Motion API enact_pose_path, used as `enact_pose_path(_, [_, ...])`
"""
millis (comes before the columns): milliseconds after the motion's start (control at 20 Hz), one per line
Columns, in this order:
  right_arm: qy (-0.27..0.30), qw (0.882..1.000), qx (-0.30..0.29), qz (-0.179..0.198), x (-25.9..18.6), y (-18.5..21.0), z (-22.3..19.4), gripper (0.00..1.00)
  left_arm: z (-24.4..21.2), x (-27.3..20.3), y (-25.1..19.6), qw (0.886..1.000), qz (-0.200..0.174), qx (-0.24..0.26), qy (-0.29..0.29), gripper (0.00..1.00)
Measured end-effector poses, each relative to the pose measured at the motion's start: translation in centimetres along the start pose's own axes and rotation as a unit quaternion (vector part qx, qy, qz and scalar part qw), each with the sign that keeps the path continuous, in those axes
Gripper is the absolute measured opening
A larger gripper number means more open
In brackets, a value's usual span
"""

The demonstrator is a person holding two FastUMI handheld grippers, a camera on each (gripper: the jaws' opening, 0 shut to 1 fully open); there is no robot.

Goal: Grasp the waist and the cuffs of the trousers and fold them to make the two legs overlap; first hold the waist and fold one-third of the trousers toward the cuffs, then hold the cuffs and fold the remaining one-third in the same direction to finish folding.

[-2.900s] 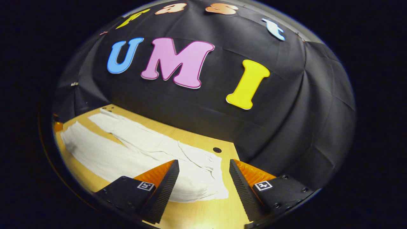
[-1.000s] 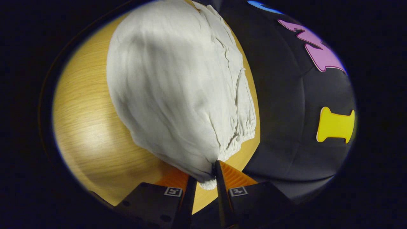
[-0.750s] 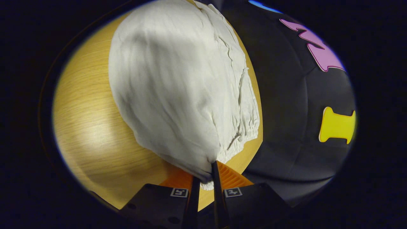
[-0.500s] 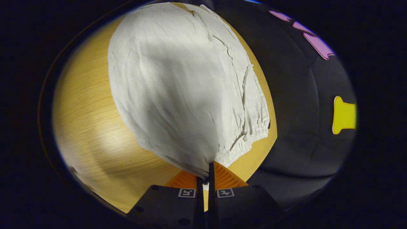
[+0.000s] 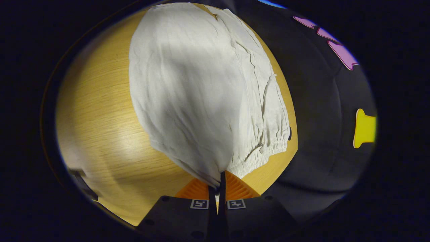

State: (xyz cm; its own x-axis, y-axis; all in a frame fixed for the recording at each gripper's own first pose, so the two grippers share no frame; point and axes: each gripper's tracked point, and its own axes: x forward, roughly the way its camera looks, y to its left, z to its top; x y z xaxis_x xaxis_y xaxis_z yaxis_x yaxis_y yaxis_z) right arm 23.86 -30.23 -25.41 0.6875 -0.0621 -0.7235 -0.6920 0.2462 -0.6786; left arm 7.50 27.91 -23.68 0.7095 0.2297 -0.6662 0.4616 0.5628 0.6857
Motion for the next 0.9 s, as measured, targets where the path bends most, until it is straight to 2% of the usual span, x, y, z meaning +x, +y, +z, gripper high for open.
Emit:
enact_pose_path(50, [0.0, 1.0, 0.0, 0.0, 0.0, 0.0, 0.0, 0.05, -0.4, 0.7, -0.1, 1.0, -0.005, 0.027, 0.007, 0.98])
enact_pose_path(150, [0.0, 1.0, -0.007, -0.002, 0.0, 0.0, 0.0, 0.05, -0.3, 2.0, 0.8, 0.998, 0.01, 0.065, 0.006, 0.98])
enact_pose_path(250, [0.0, 1.0, -0.019, -0.007, 0.0, 0.1, -0.1, 0.05, 0.5, 3.1, 1.9, 0.996, 0.01, 0.085, -0.004, 0.89])
enact_pose_path(400, [0.004, 0.999, -0.035, -0.012, -0.1, 0.0, -0.3, 0.05, 2.4, 4.3, 2.7, 0.991, 0.007, 0.133, -0.018, 0.86])
enact_pose_path(450, [0.005, 0.999, -0.039, -0.013, -0.1, -0.1, -0.2, 0.05, 2.9, 4.9, 3.3, 0.99, 0.009, 0.14, -0.019, 0.8])
enact_pose_path(500, [0.006, 0.999, -0.042, -0.014, -0.2, -0.1, -0.3, 0.05, 3.3, 5.6, 3.5, 0.99, 0.003, 0.137, -0.015, 0.78])
enact_pose_path(550, [0.008, 0.999, -0.043, -0.014, -0.2, -0.2, -0.3, 0.05, 3.8, 6.1, 3.8, 0.991, -0.001, 0.133, -0.013, 0.7])
enact_pose_path(600, [0.009, 0.999, -0.045, -0.014, -0.2, -0.2, -0.4, 0.05, 4.1, 6.6, 4.0, 0.992, -0.005, 0.129, -0.009, 0.58])
enact_pose_path(700, [0.008, 0.999, -0.05, -0.015, -0.2, -0.3, -0.4, 0.05, 4.5, 7.0, 3.6, 0.992, -0.014, 0.123, -0.004, 0.47])
enact_pose_path(750, [0.008, 0.998, -0.052, -0.016, -0.2, -0.3, -0.4, 0.05, 4.3, 7.1, 3.1, 0.993, -0.018, 0.119, -0.001, 0.26])
enact_pose_path(800, [0.008, 0.998, -0.054, -0.017, -0.2, -0.4, -0.4, 0.05, 4.9, 6.6, 3.2, 0.992, -0.001, 0.123, -0.006, 0.14])
enact_pose_path(900, [0.008, 0.998, -0.053, -0.021, -0.2, -0.4, -0.5, 0.05, 4.6, 6.9, 3.3, 0.993, 0.018, 0.12, -0.009, 0.08])
